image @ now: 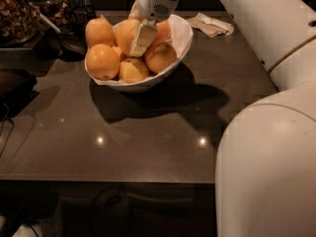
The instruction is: Pick orange from white bowl
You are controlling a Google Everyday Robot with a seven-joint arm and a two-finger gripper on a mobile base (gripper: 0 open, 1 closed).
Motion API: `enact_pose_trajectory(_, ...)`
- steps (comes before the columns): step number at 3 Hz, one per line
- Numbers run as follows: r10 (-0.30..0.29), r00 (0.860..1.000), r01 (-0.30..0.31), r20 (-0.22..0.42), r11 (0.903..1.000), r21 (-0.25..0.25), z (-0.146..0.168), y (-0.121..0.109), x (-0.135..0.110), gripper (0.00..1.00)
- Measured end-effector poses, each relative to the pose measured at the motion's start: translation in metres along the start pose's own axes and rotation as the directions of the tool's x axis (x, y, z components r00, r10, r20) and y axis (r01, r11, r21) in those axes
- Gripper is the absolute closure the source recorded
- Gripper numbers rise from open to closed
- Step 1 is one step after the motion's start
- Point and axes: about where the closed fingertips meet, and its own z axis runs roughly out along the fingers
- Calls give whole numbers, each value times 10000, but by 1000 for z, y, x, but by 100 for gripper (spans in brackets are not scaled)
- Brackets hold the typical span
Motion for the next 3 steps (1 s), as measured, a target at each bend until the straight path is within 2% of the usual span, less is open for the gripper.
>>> enact_pose_trajectory(1,-241,9994,220,255,9966,798,-24,0,-13,100)
enact_pose_trajectory(2,-772,9939,651,782,9870,1466,-46,9,-26,100)
enact_pose_trajectory(3,-756,9942,641,762,9877,1426,-43,7,-26,100)
